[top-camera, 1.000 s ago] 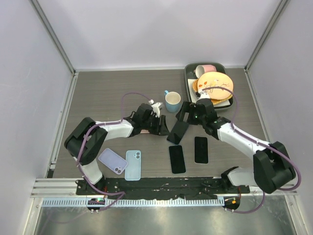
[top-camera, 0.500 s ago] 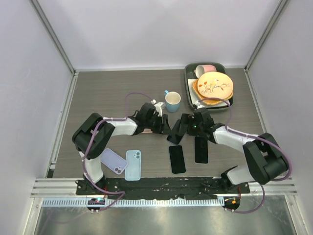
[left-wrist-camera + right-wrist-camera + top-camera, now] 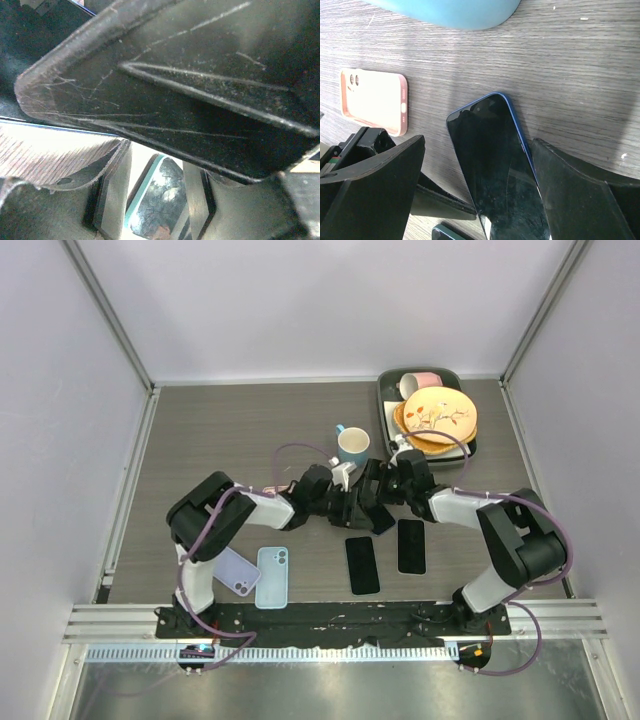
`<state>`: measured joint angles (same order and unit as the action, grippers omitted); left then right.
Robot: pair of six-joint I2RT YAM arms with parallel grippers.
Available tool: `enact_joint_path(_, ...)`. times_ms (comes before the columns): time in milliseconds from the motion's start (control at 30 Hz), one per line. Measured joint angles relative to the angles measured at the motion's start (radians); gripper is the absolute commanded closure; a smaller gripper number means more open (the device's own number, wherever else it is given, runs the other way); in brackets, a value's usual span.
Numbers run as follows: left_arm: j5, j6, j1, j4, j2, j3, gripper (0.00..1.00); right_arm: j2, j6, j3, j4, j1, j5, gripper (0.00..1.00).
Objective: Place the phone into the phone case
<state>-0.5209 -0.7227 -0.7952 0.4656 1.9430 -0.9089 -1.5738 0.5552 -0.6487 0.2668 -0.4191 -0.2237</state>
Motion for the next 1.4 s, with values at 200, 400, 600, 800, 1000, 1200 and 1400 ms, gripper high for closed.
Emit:
enact_joint_path(200, 0.069, 0.031, -0.012, 0.008, -0.047, 0.046, 0.47, 0.034, -0.024, 0.0, -0.061, -0.015, 0.019, 0.04)
enact_joint_path(400, 0.185, 0.138, 0.017, -0.168, -0.206, 0.055, 0.44, 0.203, -0.04, -0.002, -0.232, -0.037, 0.107, 0.04)
enact_joint_path(600, 0.155, 0.215, 0.161, -0.265, -0.204, -0.047, 0.44, 0.37, -0.029, 0.03, -0.353, -0.036, 0.131, 0.04)
enact_joint_path(800, 0.074, 0.269, 0.199, -0.325, -0.006, -0.242, 0.47, 0.438, 0.034, 0.126, -0.422, -0.036, 0.06, 0.04)
enact_joint_path(1000, -0.016, 0.282, 0.193, -0.334, 0.117, -0.323, 0.48, 0.454, 0.111, 0.227, -0.414, -0.036, -0.027, 0.04)
enact_joint_path(1200, -0.068, 0.265, 0.193, -0.293, 0.124, -0.299, 0.53, 0.378, 0.138, 0.224, -0.304, -0.036, -0.056, 0.04)
enact_joint_path(1400, -0.032, 0.231, 0.228, -0.138, 0.048, -0.135, 0.56, 0.228, 0.102, 0.106, -0.29, -0.036, -0.047, 0.04)
